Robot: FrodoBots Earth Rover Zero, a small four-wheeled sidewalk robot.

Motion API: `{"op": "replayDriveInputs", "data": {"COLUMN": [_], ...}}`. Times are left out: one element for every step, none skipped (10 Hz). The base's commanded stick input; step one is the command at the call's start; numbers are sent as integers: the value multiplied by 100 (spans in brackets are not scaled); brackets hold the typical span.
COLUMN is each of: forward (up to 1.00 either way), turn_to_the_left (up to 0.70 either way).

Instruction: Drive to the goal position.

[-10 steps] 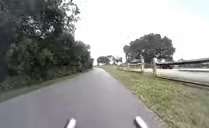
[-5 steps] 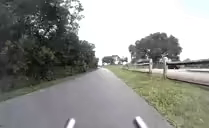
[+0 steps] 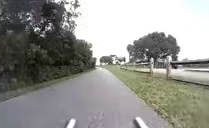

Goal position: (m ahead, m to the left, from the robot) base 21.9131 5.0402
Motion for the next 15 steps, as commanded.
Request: {"op": "replayDriveInputs", "data": {"forward": [70, 70, 70, 70, 70, 70, 70, 70, 70, 70, 70, 70, 70, 70, 70], "turn_to_the_left": [0, 0, 0, 0, 0, 0, 0, 8, 14, 14, 14, 9, 0, 0, 0]}}
